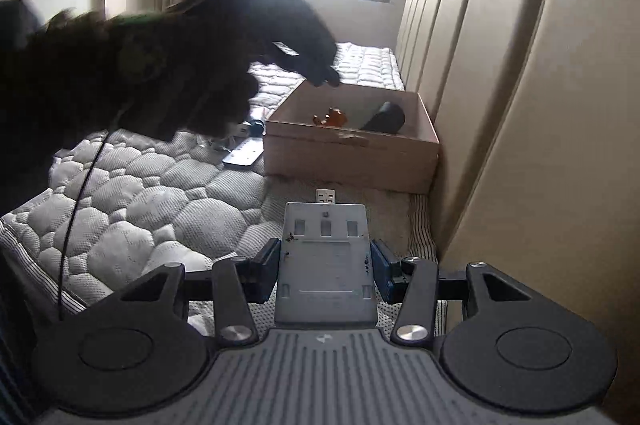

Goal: Organize rigid objects

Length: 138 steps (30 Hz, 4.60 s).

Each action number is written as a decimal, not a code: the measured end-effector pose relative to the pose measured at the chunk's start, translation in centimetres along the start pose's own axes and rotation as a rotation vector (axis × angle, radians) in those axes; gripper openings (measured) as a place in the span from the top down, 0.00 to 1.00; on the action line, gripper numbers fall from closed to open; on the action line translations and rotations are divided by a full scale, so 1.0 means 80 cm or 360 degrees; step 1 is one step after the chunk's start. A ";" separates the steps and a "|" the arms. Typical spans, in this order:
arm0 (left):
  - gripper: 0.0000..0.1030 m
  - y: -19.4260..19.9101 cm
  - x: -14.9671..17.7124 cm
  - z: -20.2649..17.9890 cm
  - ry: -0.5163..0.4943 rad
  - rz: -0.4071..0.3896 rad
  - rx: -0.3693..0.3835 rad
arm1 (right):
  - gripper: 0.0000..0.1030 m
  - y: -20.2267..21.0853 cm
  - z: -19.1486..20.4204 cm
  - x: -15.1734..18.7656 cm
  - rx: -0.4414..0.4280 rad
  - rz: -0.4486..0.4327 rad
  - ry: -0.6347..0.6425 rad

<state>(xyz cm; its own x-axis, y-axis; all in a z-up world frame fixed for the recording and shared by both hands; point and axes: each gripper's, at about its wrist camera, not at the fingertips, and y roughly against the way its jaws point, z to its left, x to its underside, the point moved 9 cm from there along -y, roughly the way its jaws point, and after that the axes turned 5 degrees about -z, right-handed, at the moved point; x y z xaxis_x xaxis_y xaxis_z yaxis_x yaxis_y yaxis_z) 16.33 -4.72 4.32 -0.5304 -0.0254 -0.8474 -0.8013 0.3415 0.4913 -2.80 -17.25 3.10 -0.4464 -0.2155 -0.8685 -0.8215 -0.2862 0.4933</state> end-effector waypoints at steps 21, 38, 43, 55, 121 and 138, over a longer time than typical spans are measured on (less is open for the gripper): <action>0.82 0.077 0.106 0.117 0.0233 0.0028 0.0073 | 0.38 -0.146 -0.053 -0.241 0.0366 -0.0086 -0.0055; 0.82 0.066 0.118 0.134 0.0177 0.0069 -0.0161 | 0.24 -0.135 0.003 -0.050 0.0231 -0.0010 -0.0049; 0.82 0.069 0.119 0.132 0.0145 0.0074 -0.0197 | 0.24 -0.147 -0.009 -0.004 0.0210 0.0044 -0.0179; 0.82 0.053 0.089 0.153 0.0182 0.0069 -0.0372 | 0.22 -0.143 -0.029 0.009 0.0199 -0.0067 -0.0343; 0.74 0.083 0.127 0.180 -0.0009 0.0259 -0.0306 | 0.39 -0.187 0.069 -0.064 -0.0202 0.0127 -0.0234; 0.73 0.089 0.135 0.189 0.0096 0.0194 -0.0193 | 0.62 -0.264 0.120 -0.068 -0.0015 0.0358 -0.0266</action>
<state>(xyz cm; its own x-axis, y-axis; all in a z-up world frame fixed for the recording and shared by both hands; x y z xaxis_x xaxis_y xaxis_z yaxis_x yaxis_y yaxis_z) 9.08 11.63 -4.43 -0.6382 -0.0484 -0.7683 -0.7557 0.2298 0.6133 13.55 -1.05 -3.07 -0.6701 -0.1176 -0.7329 -0.6923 -0.2572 0.6743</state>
